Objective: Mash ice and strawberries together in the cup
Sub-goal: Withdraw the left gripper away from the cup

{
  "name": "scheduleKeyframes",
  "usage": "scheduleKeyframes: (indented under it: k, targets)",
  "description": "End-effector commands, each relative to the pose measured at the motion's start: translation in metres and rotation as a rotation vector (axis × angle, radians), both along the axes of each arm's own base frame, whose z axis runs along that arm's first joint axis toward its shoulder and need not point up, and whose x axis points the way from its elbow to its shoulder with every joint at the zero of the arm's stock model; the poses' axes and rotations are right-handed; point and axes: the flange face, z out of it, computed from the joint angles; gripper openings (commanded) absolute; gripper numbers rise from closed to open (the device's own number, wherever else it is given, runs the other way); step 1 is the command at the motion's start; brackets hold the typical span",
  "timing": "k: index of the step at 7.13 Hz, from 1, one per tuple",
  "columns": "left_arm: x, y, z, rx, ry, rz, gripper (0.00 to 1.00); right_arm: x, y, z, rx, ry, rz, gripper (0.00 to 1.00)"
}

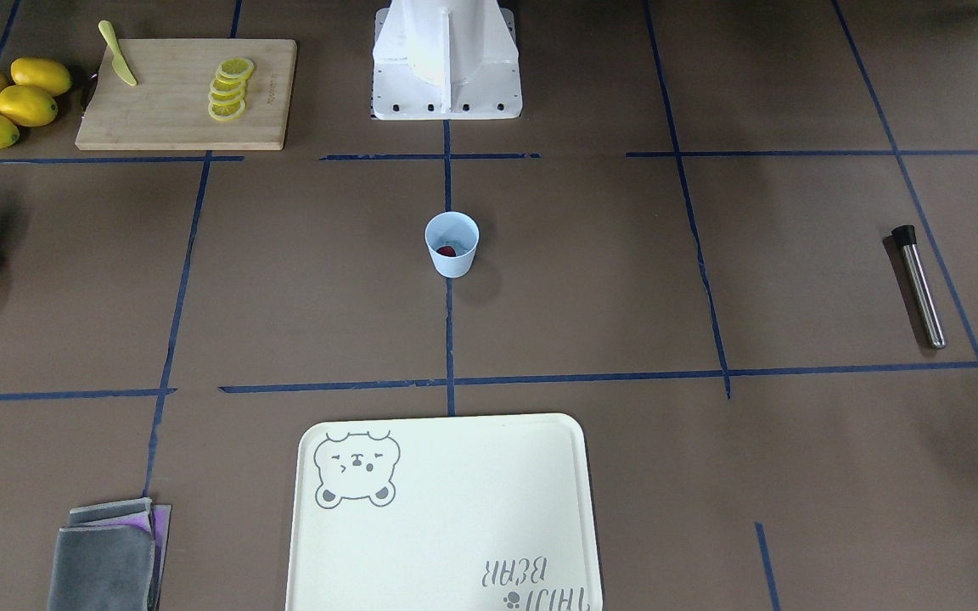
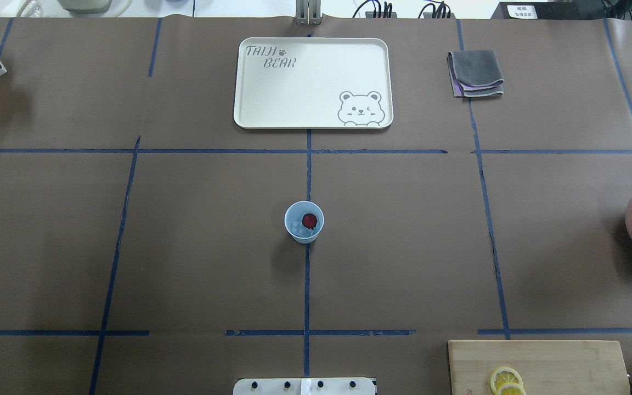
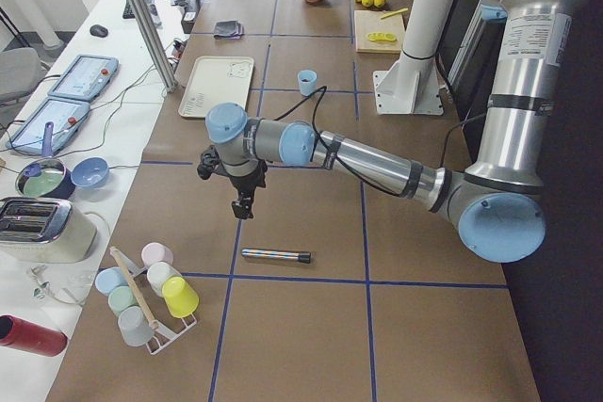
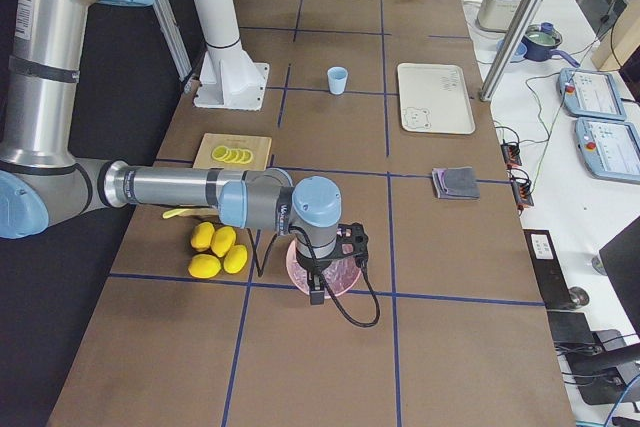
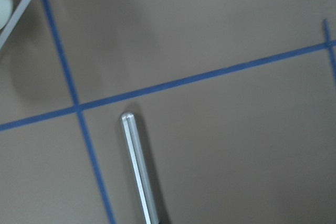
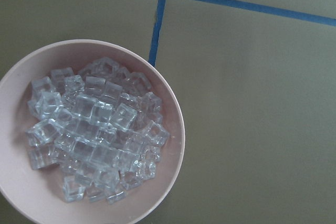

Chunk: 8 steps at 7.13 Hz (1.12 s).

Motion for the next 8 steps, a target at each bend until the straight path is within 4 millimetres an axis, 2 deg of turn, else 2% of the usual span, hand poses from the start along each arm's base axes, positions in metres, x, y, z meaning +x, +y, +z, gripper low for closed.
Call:
scheduleKeyframes:
  k: [1, 2, 3, 4, 5, 6, 8]
  targets:
    - [-0.008, 0.011, 0.059, -0.017, 0.007, -0.047, 1.00, 0.000, 0.000, -0.001, 0.002, -0.001, 0.001, 1.00]
    - [-0.006, 0.017, 0.087, -0.015, 0.014, -0.127, 1.00, 0.000, 0.000, 0.000, 0.000, -0.001, 0.001, 1.00]
    - [0.010, 0.015, 0.109, -0.009, 0.037, -0.197, 1.00, 0.000, 0.000, -0.001, 0.003, -0.001, -0.001, 1.00]
    - [0.044, 0.016, 0.122, -0.015, 0.043, -0.214, 1.00, 0.000, 0.000, -0.001, 0.003, -0.001, -0.001, 1.00]
    - [0.081, 0.017, 0.125, -0.006, 0.000, -0.231, 1.00, 0.000, 0.000, -0.001, 0.004, -0.002, -0.002, 1.00]
    - [0.103, 0.021, 0.126, -0.017, -0.005, -0.209, 1.00, 0.000, 0.000, 0.000, 0.005, 0.000, -0.003, 1.00]
    - [0.126, 0.023, 0.133, -0.010, -0.039, -0.177, 1.00, 0.000, 0.000, 0.000, 0.003, 0.000, -0.003, 1.00]
